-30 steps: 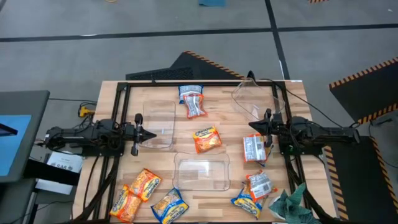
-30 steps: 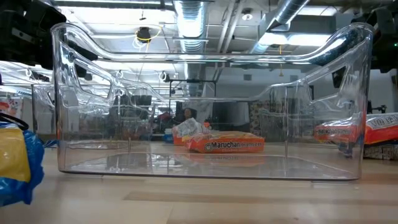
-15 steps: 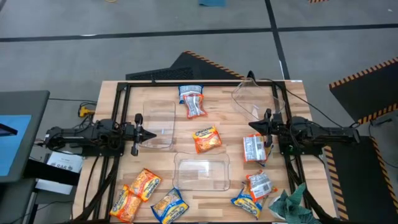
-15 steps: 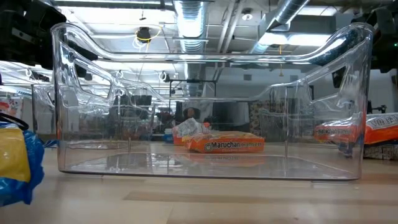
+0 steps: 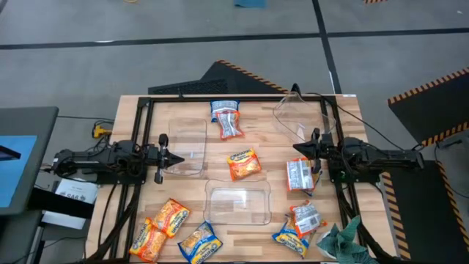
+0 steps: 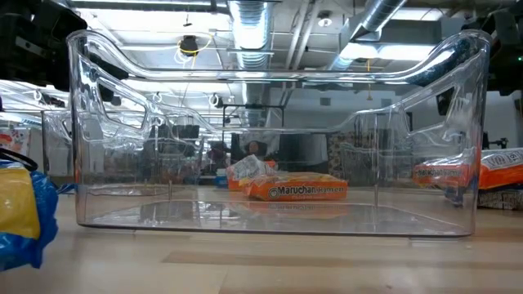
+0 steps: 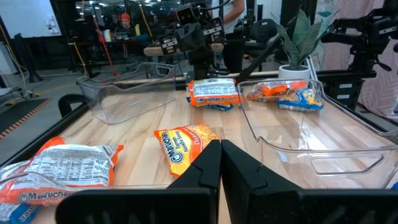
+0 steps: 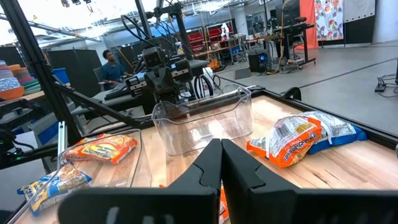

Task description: Sort Maruchan noodles

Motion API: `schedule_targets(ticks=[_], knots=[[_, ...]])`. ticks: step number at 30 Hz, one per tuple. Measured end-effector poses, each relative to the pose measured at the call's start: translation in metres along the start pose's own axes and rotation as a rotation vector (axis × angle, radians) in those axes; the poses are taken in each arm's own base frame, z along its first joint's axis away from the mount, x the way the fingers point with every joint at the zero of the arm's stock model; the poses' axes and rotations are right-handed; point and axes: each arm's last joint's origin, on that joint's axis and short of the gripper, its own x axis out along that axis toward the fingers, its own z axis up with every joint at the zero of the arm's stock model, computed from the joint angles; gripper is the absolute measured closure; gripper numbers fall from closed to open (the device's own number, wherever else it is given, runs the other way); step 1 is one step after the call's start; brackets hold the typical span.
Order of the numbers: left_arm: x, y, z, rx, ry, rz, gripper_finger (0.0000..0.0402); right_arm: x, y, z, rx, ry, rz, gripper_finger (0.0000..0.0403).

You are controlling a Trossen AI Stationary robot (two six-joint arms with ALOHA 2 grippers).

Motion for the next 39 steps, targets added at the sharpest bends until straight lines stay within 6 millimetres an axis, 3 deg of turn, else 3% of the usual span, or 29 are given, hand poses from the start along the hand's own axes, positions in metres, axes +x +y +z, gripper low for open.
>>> schedule_targets(ticks=[15, 22, 28, 33, 39], knots=[[0.000, 0.000, 0.000, -0.022, -0.002, 0.006, 0.0401, 0.000, 0.000, 0.000, 0.000, 0.000, 0.000, 0.0372], [0.000, 0.005, 0.005, -0.058, -0.045, 0.165, 0.0402, 0.000, 0.000, 0.000, 0.000, 0.000, 0.000, 0.0372], [0.000, 0.008, 0.023, -0.058, -0.185, 0.255, 0.0394, 0.000, 0.000, 0.000, 0.000, 0.000, -0.001, 0.0372], [0.017, 0.019, 0.046, -0.049, -0.074, 0.385, 0.0347, 0.000, 0.000, 0.000, 0.000, 0.000, -0.001, 0.0372], [0.070, 0.047, 0.076, -0.056, 0.226, 0.426, 0.0271, 0.000, 0.000, 0.000, 0.000, 0.000, 0.000, 0.0372]])
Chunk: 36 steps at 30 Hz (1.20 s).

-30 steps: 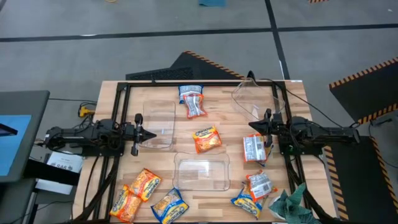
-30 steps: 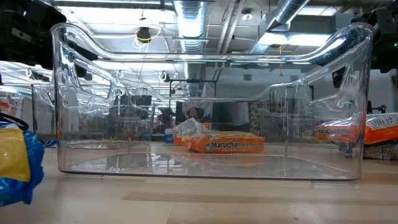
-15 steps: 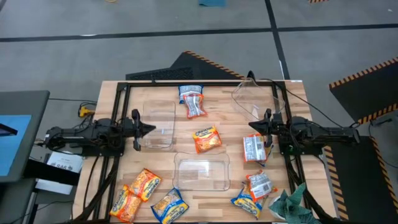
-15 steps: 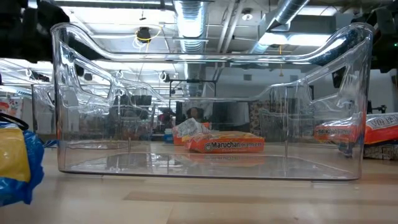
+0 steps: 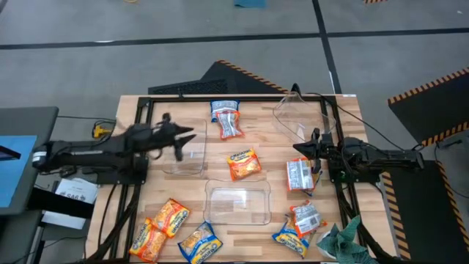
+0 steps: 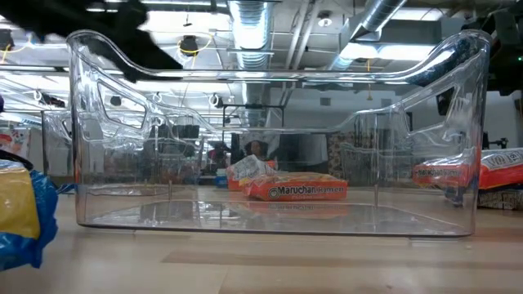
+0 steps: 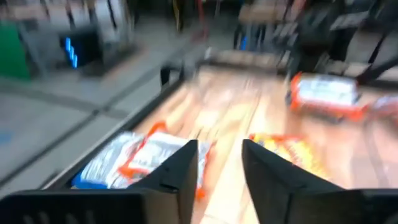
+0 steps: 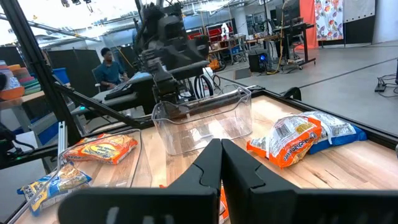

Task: Sort Maruchan noodles
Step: Put the orange noodle pack into the middle transparent bin

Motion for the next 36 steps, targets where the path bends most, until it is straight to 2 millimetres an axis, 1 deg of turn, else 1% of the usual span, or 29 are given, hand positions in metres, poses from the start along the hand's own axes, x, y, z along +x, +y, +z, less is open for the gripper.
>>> schedule_targets(ticks=[4, 6, 9, 11, 14, 17, 19, 22, 25, 28, 30, 33, 36], knots=[[0.048, 0.009, 0.033, 0.029, 0.163, -0.035, 0.0237, 0.000, 0.000, 0.000, 0.000, 0.000, 0.000, 0.0372], [0.074, 0.013, 0.044, 0.051, 0.240, -0.072, 0.0228, 0.000, 0.000, 0.000, 0.000, 0.000, 0.000, 0.0372], [0.111, 0.018, 0.052, 0.152, 0.336, -0.134, 0.0222, 0.000, 0.000, 0.000, 0.000, 0.000, 0.000, 0.0372], [0.134, 0.018, 0.050, 0.250, 0.397, -0.164, 0.0221, 0.000, 0.000, 0.000, 0.000, 0.000, 0.000, 0.0372], [0.168, 0.017, 0.039, 0.415, 0.456, -0.213, 0.0221, 0.000, 0.000, 0.000, 0.000, 0.000, 0.000, 0.0372], [0.196, 0.015, 0.027, 0.584, 0.490, -0.260, 0.0221, 0.000, 0.000, 0.000, 0.000, 0.001, 0.000, 0.0372], [0.212, 0.014, 0.018, 0.710, 0.534, -0.260, 0.0221, 0.000, 0.000, 0.000, 0.000, 0.000, 0.000, 0.0372], [0.229, 0.011, 0.008, 0.880, 0.633, -0.221, 0.0221, 0.000, 0.000, 0.000, 0.000, 0.001, 0.000, 0.0372], [0.238, 0.006, -0.001, 0.991, 0.744, -0.227, 0.0221, 0.000, 0.000, 0.000, 0.000, 0.000, 0.000, 0.0372], [0.240, 0.003, -0.003, 1.010, 0.803, -0.304, 0.0221, 0.000, 0.000, 0.000, 0.000, 0.000, 0.000, 0.0372], [0.241, 0.001, 0.000, 0.993, 0.794, -0.350, 0.0221, 0.000, 0.000, 0.000, 0.000, 0.000, 0.000, 0.0372], [0.241, 0.006, -0.001, 1.005, 0.797, -0.366, 0.0221, 0.000, 0.000, 0.000, 0.000, 0.001, 0.000, 0.0372], [0.241, 0.016, -0.003, 1.006, 0.812, -0.374, 0.0221, 0.000, 0.000, 0.000, 0.000, 0.000, 0.000, 0.0372]])
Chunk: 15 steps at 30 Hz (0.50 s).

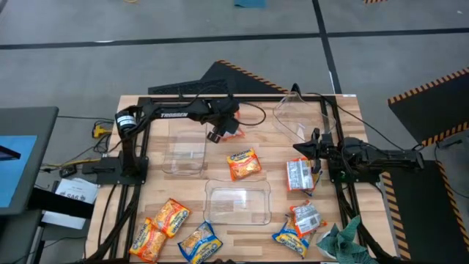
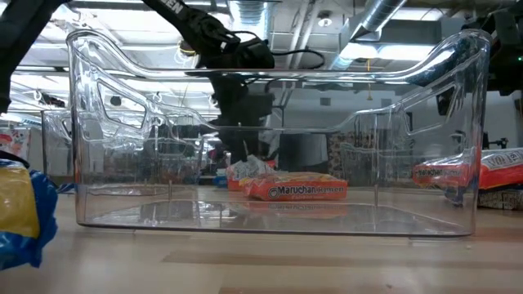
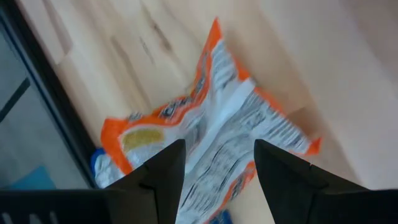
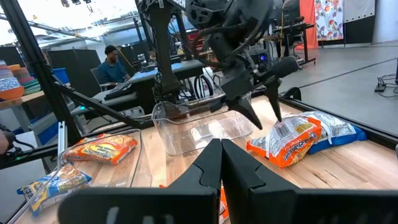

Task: Sort Maruchan noodles
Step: Put the orange noodle pack into the middle transparent bin

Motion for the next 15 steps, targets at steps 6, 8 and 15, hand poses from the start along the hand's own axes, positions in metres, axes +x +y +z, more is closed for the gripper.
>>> schedule_targets(ticks=[6, 8, 15], knots=[[0.025, 0.002, -0.007, 0.091, 0.056, 0.021, 0.0221, 0.000, 0.000, 0.000, 0.000, 0.000, 0.000, 0.0372], [0.033, 0.001, -0.007, 0.122, 0.067, 0.034, 0.0221, 0.000, 0.000, 0.000, 0.000, 0.000, 0.000, 0.0372], [0.047, -0.002, -0.001, 0.197, 0.130, 0.087, 0.0242, 0.000, 0.000, 0.000, 0.000, 0.000, 0.000, 0.0372]])
